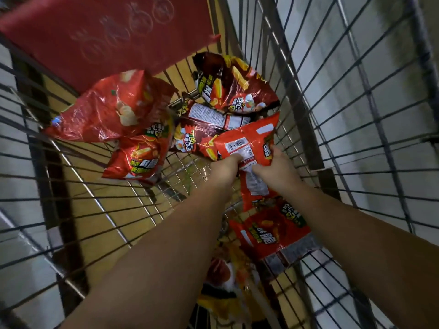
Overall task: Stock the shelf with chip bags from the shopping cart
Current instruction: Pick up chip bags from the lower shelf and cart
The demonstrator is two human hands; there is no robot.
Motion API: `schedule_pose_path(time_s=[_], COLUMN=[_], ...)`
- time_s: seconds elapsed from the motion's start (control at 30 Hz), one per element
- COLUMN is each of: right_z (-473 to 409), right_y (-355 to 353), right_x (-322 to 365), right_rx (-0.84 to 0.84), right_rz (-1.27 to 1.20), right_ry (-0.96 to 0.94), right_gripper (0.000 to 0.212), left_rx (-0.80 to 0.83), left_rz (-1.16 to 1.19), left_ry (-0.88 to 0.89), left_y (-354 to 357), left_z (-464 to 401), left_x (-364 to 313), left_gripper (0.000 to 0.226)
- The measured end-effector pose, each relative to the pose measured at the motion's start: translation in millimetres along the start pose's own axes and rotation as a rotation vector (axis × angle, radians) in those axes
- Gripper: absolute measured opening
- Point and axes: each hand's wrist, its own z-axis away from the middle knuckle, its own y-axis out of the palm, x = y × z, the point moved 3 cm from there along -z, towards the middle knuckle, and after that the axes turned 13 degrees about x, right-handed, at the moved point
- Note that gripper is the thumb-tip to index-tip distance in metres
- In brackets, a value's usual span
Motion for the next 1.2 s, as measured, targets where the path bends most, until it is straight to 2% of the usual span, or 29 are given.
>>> schedule_pose_path(time_s=[0.13,0.2,0.27,0.33,0.4,0.47,0.53,0.63,0.7,0.73,0.8,0.83,0.87,0.9,0.97,1.03,1.1,1.2], right_z=[-11.1,-8.0,0.6,3.4,6.7,13.5,21.7,30.5,35.9,37.7,39.5,40.6,41.7,43.3,45.6,45.7,40.9,39.3], right_y=[4.1,8.0,8.3,8.1,6.7,2.4,-4.1,-15.2,-20.2,-21.0,-19.7,-18.0,-16.0,-13.5,-6.9,-2.1,-3.2,-1.8], right_x=[-7.7,-7.5,-2.5,-0.7,2.2,4.7,8.6,15.0,17.8,17.2,12.1,10.1,9.9,12.0,18.4,23.6,22.0,26.2], right_rx=[0.07,0.087,0.059,0.018,-0.039,-0.101,-0.099,-0.015,0.084,0.145,0.279,0.336,0.372,0.396,0.401,0.352,0.265,0.322], right_rz=[-0.039,0.023,0.056,0.013,-0.035,-0.088,-0.242,-0.529,-0.721,-0.827,-0.996,-1.039,-1.068,-1.09,-1.102,-1.036,-0.985,-1.03], right_ry=[-0.019,-0.011,-0.002,-0.012,-0.039,-0.055,-0.107,-0.184,-0.171,-0.151,-0.091,-0.077,-0.07,-0.07,-0.065,-0.079,-0.12,-0.189], right_gripper=[0.111,0.119,0.106,0.08,0.065,0.061,0.053,0.028,0.029,0.025,0.021,0.027,0.032,0.033,0.029,0.024,0.029,0.047], left_rx=[0.021,0.032,0.051,0.082,0.154,0.219,0.237,0.16,0.157,0.175,0.25,0.299,0.342,0.387,0.45,0.414,0.256,0.046], left_rz=[0.043,0.076,0.084,0.067,0.055,0.05,0.042,-0.044,-0.143,-0.169,-0.168,-0.16,-0.163,-0.161,-0.17,-0.242,-0.307,-0.314], left_ry=[0.009,0.011,0.031,0.063,0.11,0.151,0.175,0.164,0.173,0.171,0.148,0.129,0.112,0.093,0.074,0.125,0.188,0.278], left_y=[2.2,5.9,7.8,7.1,6.3,5.0,2.8,-6.9,-17.5,-22.8,-33.2,-34.4,-35.0,-36.4,-39.0,-42.3,-48.2,-55.5], left_z=[-2.8,-1.0,7.7,18.4,32.2,42.7,53.6,57.1,54.3,54.2,50.8,52.3,54.3,53.4,53.4,58.1,58.1,55.1], left_x=[7.0,7.7,4.4,0.3,-4.3,-9.2,-17.4,-25.0,-27.2,-27.5,-25.6,-24.1,-21.8,-19.2,-16.9,-19.3,-23.3,-29.4], left_gripper=[0.051,0.053,0.044,0.025,0.028,0.033,0.034,0.028,0.017,0.025,0.087,0.11,0.125,0.132,0.126,0.101,0.085,0.091])
